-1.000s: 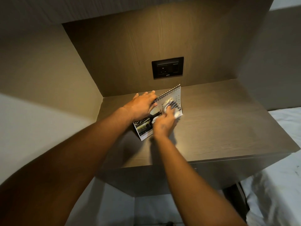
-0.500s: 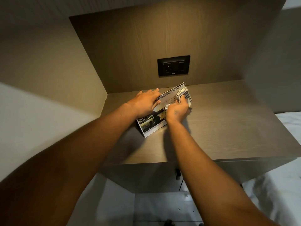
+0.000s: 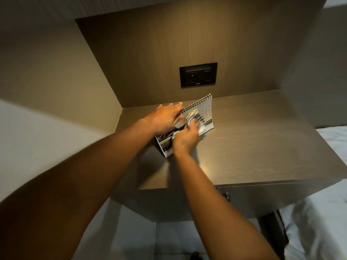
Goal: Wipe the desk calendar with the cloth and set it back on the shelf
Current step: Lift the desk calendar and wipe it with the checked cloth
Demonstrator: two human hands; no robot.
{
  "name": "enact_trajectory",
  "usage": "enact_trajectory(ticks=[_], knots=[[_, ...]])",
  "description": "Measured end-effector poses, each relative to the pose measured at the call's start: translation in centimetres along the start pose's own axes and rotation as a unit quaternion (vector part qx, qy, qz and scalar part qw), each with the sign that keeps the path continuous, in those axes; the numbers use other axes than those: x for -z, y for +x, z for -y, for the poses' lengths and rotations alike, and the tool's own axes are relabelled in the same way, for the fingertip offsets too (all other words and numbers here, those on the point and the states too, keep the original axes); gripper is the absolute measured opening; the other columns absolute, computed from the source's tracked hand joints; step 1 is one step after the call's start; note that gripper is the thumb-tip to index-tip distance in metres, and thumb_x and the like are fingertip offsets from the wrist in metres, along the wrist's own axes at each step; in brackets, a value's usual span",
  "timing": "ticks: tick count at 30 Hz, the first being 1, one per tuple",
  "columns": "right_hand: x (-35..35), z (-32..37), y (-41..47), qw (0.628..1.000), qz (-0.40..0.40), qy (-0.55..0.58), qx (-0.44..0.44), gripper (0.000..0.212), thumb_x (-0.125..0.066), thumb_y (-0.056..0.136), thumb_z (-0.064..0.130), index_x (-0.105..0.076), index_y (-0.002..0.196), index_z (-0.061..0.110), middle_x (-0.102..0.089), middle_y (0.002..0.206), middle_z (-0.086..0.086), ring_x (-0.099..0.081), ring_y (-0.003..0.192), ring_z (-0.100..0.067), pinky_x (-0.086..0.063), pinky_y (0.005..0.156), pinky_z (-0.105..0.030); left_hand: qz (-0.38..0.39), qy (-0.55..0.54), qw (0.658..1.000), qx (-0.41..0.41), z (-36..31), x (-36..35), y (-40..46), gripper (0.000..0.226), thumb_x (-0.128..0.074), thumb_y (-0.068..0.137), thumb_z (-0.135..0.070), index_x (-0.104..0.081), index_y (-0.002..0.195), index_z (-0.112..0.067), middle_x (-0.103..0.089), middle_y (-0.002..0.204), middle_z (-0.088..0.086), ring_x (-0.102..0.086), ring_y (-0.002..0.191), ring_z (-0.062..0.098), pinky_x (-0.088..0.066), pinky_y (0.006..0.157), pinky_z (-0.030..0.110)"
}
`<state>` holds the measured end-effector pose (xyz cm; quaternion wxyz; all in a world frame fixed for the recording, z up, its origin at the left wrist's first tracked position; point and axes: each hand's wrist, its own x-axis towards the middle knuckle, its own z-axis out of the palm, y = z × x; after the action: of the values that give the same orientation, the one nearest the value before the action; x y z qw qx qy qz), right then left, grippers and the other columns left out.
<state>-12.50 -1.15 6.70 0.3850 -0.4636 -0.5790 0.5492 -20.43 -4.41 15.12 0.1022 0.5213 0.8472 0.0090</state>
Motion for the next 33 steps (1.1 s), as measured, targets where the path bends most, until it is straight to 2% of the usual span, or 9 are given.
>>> enact_trajectory(ticks=[5,9,14,18,22,26,28,31,33], knots=[[1.3,1.2,6.6,1.0,-0.01,0.02,-0.021,0.039,-0.038,0.099,0.01,-0.054,0.134,0.012,-0.057,0.13,-0.021,-0.058,0.114,-0.033,-0.052,0.094,-0.048,-0.009,-0.004,1.0,0.005,0.1,-0.3,0.2,0.056,-0.041,0.107,-0.034,-0.026,0.157,-0.014,-0.024,0.167,0.009,-0.022,0.154,0.031,-0.018,0.124,0.056],[1.5,0.6,5.5,0.999,0.03,-0.011,-0.006,0.048,-0.041,0.097,0.006,-0.04,0.145,0.012,-0.048,0.141,-0.022,-0.051,0.123,-0.035,-0.035,0.1,-0.026,-0.01,-0.005,1.0,0.006,0.2,-0.4,0.4,0.057,-0.041,0.107,-0.035,-0.024,0.158,-0.014,-0.025,0.167,0.01,-0.022,0.154,0.032,-0.017,0.124,0.055],[0.2,-1.1,-2.8,0.994,0.104,0.001,0.046,0.051,-0.045,0.096,0.007,-0.037,0.146,0.007,-0.04,0.15,-0.018,-0.037,0.135,-0.033,-0.03,0.106,-0.034,-0.009,-0.013,1.0,0.003,0.5,-0.3,0.3,0.06,-0.04,0.107,-0.037,-0.022,0.159,-0.013,-0.029,0.165,0.012,-0.022,0.153,0.032,-0.016,0.124,0.053],[-0.4,-0.5,-2.9,0.999,0.042,0.021,0.007,0.044,-0.043,0.097,0.002,-0.05,0.14,0.008,-0.04,0.152,-0.02,-0.038,0.139,-0.032,-0.024,0.106,-0.021,-0.017,-0.011,1.0,0.0,0.5,-0.4,0.3,0.059,-0.041,0.107,-0.037,-0.025,0.158,-0.012,-0.032,0.164,0.013,-0.025,0.152,0.033,-0.018,0.123,0.053],[0.9,0.7,2.8,0.998,0.062,0.012,0.006,0.052,-0.045,0.093,0.0,-0.039,0.145,0.006,-0.044,0.146,-0.023,-0.044,0.13,-0.036,-0.033,0.102,-0.03,-0.024,0.001,1.0,0.003,0.6,-0.6,0.4,0.057,-0.042,0.107,-0.034,-0.027,0.157,-0.011,-0.036,0.162,0.014,-0.029,0.151,0.033,-0.021,0.121,0.052],[1.5,1.8,7.2,0.999,-0.008,0.019,-0.025,0.041,-0.042,0.096,0.002,-0.053,0.134,0.012,-0.054,0.124,-0.018,-0.056,0.111,-0.03,-0.051,0.096,-0.043,-0.038,-0.005,0.999,0.003,0.7,-0.6,0.5,0.055,-0.045,0.106,-0.035,-0.031,0.154,-0.013,-0.046,0.155,0.015,-0.042,0.142,0.033,-0.027,0.119,0.052],[1.8,1.9,7.1,1.0,0.005,0.011,-0.022,0.043,-0.041,0.096,0.001,-0.051,0.136,0.011,-0.053,0.124,-0.018,-0.056,0.112,-0.03,-0.051,0.096,-0.045,-0.04,-0.009,0.999,0.003,0.9,-0.6,0.5,0.055,-0.045,0.106,-0.036,-0.032,0.154,-0.013,-0.047,0.154,0.015,-0.043,0.141,0.033,-0.028,0.118,0.052],[2.1,1.3,5.2,0.997,0.074,-0.02,0.002,0.052,-0.043,0.093,-0.001,-0.038,0.144,0.005,-0.045,0.143,-0.023,-0.047,0.128,-0.036,-0.039,0.105,-0.037,-0.042,-0.004,0.999,0.0,0.9,-0.6,1.1,0.057,-0.045,0.106,-0.036,-0.029,0.155,-0.012,-0.043,0.157,0.016,-0.039,0.145,0.034,-0.028,0.119,0.051],[3.6,0.8,3.3,0.997,0.06,-0.038,0.02,0.048,-0.043,0.095,0.001,-0.041,0.144,0.004,-0.044,0.146,-0.022,-0.045,0.13,-0.033,-0.034,0.101,-0.02,-0.05,-0.007,0.998,-0.027,-0.8,-0.5,1.4,0.059,-0.044,0.106,-0.038,-0.026,0.156,-0.012,-0.04,0.159,0.017,-0.037,0.147,0.034,-0.028,0.12,0.05]])
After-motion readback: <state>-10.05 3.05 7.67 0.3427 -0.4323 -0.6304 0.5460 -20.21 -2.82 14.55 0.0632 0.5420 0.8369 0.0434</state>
